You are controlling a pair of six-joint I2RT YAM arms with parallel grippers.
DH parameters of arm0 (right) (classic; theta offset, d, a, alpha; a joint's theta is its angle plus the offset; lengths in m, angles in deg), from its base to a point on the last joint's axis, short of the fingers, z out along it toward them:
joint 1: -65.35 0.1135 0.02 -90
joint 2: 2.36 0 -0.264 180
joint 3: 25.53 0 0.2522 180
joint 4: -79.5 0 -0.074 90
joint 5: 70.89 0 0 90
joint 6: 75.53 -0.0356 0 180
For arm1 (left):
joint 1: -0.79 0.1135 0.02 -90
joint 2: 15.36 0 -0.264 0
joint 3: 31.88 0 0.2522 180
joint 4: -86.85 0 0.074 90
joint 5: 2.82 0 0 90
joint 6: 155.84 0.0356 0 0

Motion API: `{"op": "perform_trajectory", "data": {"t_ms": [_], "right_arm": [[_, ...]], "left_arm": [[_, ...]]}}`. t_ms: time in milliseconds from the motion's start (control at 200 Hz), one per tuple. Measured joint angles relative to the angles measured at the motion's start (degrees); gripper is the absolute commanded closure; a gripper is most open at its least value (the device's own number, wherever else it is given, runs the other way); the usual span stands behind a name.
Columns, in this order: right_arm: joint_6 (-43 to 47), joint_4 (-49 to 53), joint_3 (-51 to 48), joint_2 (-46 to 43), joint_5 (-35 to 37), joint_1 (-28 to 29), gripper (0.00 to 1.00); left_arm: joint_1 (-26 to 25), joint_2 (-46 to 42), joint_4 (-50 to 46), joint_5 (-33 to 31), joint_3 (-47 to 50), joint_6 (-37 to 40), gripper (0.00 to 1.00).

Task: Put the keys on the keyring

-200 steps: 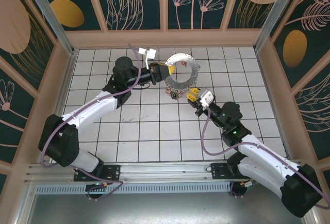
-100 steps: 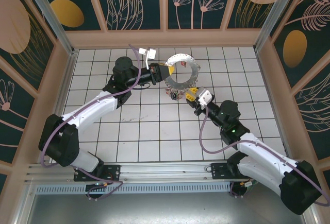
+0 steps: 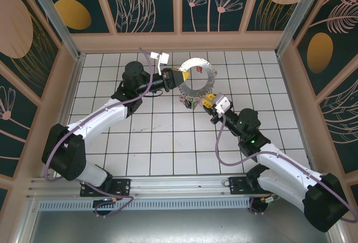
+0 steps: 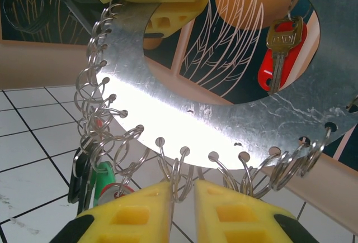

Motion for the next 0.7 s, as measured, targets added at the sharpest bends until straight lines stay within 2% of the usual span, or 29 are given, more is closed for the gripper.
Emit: {"op": "perform_trajectory", "data": {"t_ms": [390,701], "right_arm": [[0.4,0.0,0.0,0.4,0.0,0.0,0.86],[0.6,0.0,0.0,0.4,-0.3,-0.8,0.84]], "left_arm": [[0.0,0.4,0.0,0.0,0.0,-0.4,1.00],[0.0,0.4,0.0,0.0,0.0,-0.4,1.00]]}}
